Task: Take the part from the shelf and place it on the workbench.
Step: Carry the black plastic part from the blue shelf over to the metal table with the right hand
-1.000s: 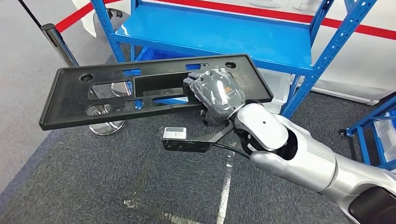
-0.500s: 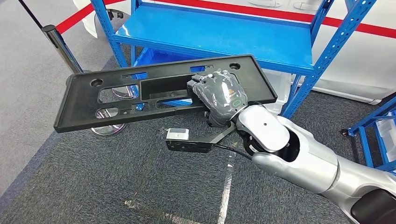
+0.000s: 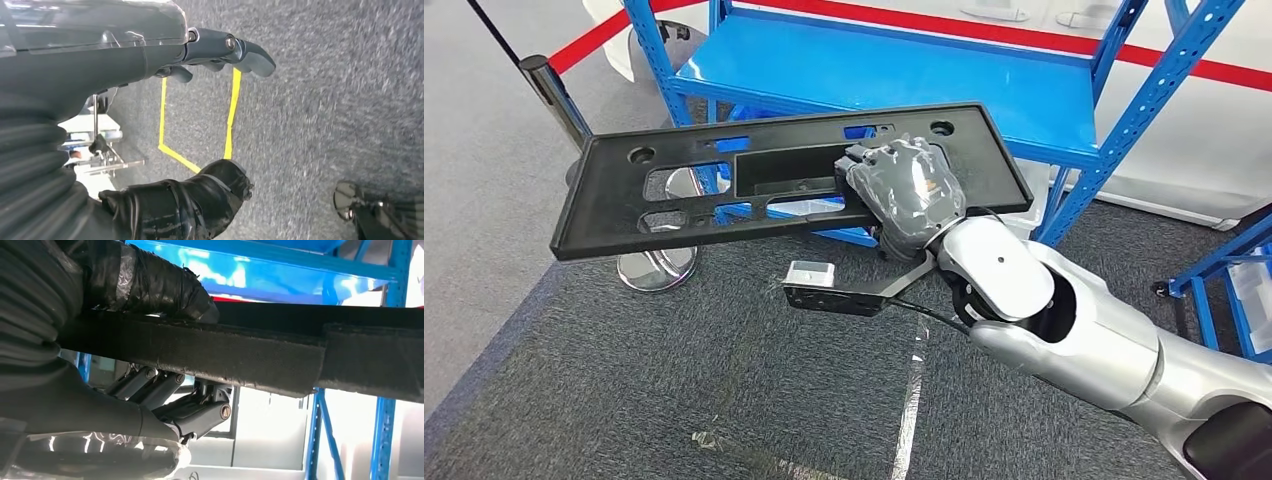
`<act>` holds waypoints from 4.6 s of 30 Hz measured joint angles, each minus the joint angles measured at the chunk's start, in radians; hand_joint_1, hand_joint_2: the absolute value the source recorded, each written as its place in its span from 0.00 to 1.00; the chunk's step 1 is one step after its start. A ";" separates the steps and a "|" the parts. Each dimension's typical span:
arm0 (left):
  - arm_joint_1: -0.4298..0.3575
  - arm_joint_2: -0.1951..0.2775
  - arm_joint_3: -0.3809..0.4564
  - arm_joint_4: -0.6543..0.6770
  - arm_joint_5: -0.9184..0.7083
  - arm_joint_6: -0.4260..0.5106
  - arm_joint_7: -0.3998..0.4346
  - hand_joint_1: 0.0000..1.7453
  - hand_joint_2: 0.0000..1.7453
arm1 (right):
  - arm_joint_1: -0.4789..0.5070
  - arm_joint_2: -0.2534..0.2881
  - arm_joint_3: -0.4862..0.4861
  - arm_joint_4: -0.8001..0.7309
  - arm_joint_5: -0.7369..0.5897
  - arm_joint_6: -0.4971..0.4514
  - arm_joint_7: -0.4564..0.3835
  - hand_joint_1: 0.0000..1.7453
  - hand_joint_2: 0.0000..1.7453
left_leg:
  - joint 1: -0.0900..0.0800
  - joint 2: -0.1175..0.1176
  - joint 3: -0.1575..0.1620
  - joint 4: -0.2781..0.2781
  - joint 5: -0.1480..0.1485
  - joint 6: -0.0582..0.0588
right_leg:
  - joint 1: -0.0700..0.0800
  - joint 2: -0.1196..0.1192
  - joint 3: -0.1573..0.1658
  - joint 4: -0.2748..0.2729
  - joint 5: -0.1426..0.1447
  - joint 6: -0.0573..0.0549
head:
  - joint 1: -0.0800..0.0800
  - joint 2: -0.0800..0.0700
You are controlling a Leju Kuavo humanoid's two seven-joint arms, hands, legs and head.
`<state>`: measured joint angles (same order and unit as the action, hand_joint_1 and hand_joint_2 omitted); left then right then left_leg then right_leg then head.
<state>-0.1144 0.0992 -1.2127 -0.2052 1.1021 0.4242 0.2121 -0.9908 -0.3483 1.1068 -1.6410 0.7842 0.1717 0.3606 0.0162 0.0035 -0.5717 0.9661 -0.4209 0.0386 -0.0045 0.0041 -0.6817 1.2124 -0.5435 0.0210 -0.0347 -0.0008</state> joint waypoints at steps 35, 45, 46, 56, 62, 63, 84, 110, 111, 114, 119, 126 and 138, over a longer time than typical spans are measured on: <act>0.000 0.009 0.000 0.003 -0.006 -0.001 -0.009 0.00 1.00 | 0.014 -0.026 0.003 -0.004 0.026 0.005 -0.010 1.00 1.00 | -0.006 -0.052 -0.036 0.049 -0.011 -0.006 | -0.002 0.007 -0.020 0.015 0.037 0.001 | 0.001 0.000; 0.002 0.006 -0.001 0.003 -0.003 -0.003 -0.007 0.00 1.00 | -0.001 -0.024 0.003 -0.004 0.026 0.005 -0.010 1.00 1.00 | -0.004 -0.037 -0.113 0.174 -0.078 -0.053 | -0.011 0.006 0.083 -0.196 0.107 -0.033 | -0.006 0.000; 0.000 0.006 -0.001 0.003 -0.003 -0.004 -0.007 0.00 1.00 | -0.002 -0.024 0.004 -0.004 0.026 0.006 -0.010 1.00 1.00 | -0.002 -0.025 -0.144 0.236 -0.104 -0.058 | -0.011 -0.005 0.083 -0.195 0.105 -0.036 | -0.008 0.000; -0.006 0.016 -0.001 0.004 0.004 -0.021 -0.006 0.00 1.00 | -0.004 0.012 0.016 0.017 0.038 0.003 -0.015 1.00 1.00 | -0.006 0.025 -0.077 0.080 -0.012 -0.042 | -0.005 -0.099 0.095 -0.174 0.072 -0.005 | -0.013 0.000; -0.006 0.023 -0.001 0.004 0.004 -0.028 -0.008 0.00 1.00 | -0.006 0.036 0.019 0.050 0.043 -0.007 -0.018 1.00 1.00 | -0.001 -0.035 -0.068 0.072 -0.009 -0.010 | -0.012 -0.013 -0.016 0.065 -0.045 0.005 | -0.011 0.000; -0.006 0.024 -0.001 0.004 0.004 -0.029 -0.009 0.00 1.00 | -0.005 0.037 0.020 0.056 0.043 -0.008 -0.018 1.00 1.00 | -0.003 -0.048 -0.067 0.072 -0.009 -0.010 | -0.011 -0.009 -0.041 0.107 -0.051 0.003 | -0.011 0.000; -0.005 0.030 -0.001 0.005 -0.001 -0.032 -0.024 0.00 1.00 | -0.007 0.053 0.021 0.110 0.044 -0.017 -0.017 1.00 1.00 | -0.006 0.033 -0.079 0.080 0.002 -0.051 | -0.002 -0.064 0.081 -0.186 0.098 -0.039 | -0.026 0.000; -0.006 0.036 -0.001 0.005 0.000 -0.036 -0.029 0.00 1.00 | 0.006 0.069 0.020 0.153 0.044 -0.032 -0.017 1.00 1.00 | 0.007 -0.010 -0.221 0.341 -0.108 -0.063 | -0.013 -0.028 0.085 -0.167 0.080 -0.037 | -0.020 0.000; -0.005 0.036 -0.001 0.005 0.000 -0.037 -0.029 0.00 1.00 | 0.007 0.069 0.020 0.155 0.044 -0.033 -0.017 1.00 1.00 | 0.005 -0.008 -0.222 0.338 -0.093 -0.059 | -0.011 -0.039 0.087 -0.167 0.077 -0.038 | -0.020 0.000; -0.004 0.036 -0.001 0.005 0.000 -0.036 -0.026 0.00 1.00 | 0.008 0.069 0.019 0.156 0.044 -0.034 -0.017 1.00 1.00 | -0.009 0.027 -0.135 0.170 -0.006 -0.036 | -0.004 -0.069 0.099 -0.169 0.067 -0.037 | -0.020 0.000; -0.005 0.035 -0.001 0.005 0.000 -0.031 -0.017 0.00 1.00 | 0.009 0.063 0.015 0.155 0.042 -0.039 -0.016 1.00 1.00 | -0.029 0.045 -0.081 0.064 0.008 -0.012 | 0.006 -0.111 0.116 -0.179 0.055 -0.019 | -0.019 0.000; -0.005 0.025 -0.001 0.005 0.000 -0.026 -0.005 0.00 1.00 | 0.020 0.056 0.012 0.153 0.037 -0.037 -0.016 1.00 1.00 | -0.017 -0.033 -0.069 0.050 0.012 0.008 | 0.001 -0.005 -0.024 0.094 -0.058 -0.006 | -0.015 0.000; 0.003 0.016 -0.001 0.005 0.001 -0.028 -0.018 0.00 1.00 | -0.048 0.047 0.010 0.161 0.010 0.017 -0.011 1.00 1.00 | -0.012 -0.057 -0.145 0.169 -0.038 -0.047 | -0.014 0.012 0.089 -0.185 0.091 -0.038 | -0.032 0.000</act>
<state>-0.1115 0.1154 -1.2135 -0.2004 1.1031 0.3966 0.1938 -1.0384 -0.3009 1.1167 -1.4796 0.7944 0.1882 0.3493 0.0037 -0.0530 -0.7163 1.1347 -0.4587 -0.0083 -0.0181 0.0161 -0.5928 1.0270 -0.4522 -0.0168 -0.0664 -0.0008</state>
